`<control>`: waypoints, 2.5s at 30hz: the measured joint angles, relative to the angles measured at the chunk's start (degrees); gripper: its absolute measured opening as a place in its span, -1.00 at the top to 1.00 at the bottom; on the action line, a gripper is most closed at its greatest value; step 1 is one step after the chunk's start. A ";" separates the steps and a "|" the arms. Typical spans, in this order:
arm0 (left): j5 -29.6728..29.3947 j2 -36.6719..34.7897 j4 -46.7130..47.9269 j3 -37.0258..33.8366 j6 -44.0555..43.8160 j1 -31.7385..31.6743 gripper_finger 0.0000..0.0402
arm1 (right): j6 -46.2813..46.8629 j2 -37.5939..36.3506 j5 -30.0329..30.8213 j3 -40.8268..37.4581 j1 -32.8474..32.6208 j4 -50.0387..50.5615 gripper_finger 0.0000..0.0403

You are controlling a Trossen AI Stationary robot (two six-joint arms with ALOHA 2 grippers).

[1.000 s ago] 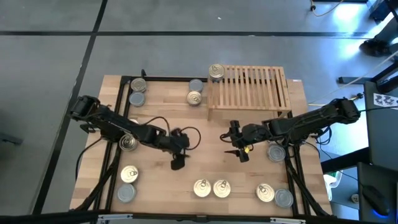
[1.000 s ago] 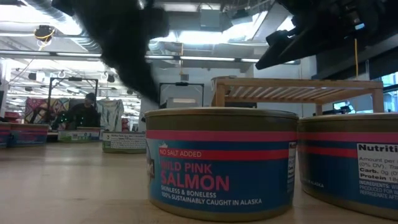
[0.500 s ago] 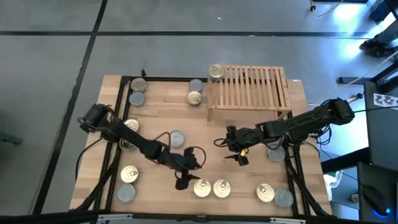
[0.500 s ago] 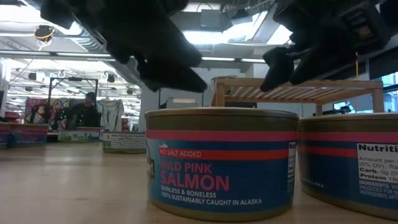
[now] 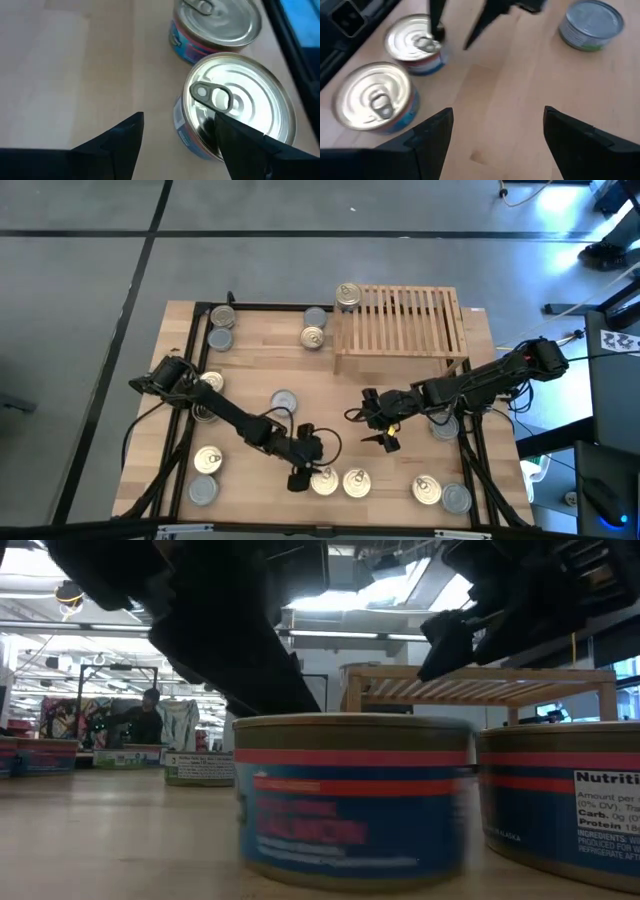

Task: Stack canned seafood by type on shelf
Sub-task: Stack the blue-pink tuna can on top of the blue-pink tuna can on the shelf

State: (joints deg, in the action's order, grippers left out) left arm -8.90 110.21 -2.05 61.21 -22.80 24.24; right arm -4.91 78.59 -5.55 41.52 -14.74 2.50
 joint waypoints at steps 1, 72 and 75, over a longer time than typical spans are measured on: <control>-0.30 -0.12 0.95 -0.01 0.03 -0.33 -0.19 | -0.07 0.00 0.38 0.01 -0.36 -0.12 -0.48; 0.38 -2.64 -28.96 -19.59 5.32 -20.53 -0.19 | -35.78 21.86 28.47 2.41 -1.35 -14.78 -0.48; 0.59 -2.60 -29.41 -19.63 5.00 -20.80 -0.19 | -37.69 21.88 29.57 2.33 -1.36 -15.35 -0.48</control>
State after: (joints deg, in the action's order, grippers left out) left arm -8.30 107.61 -31.46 41.58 -17.80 3.44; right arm -42.60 100.47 24.02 43.85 -16.10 -12.85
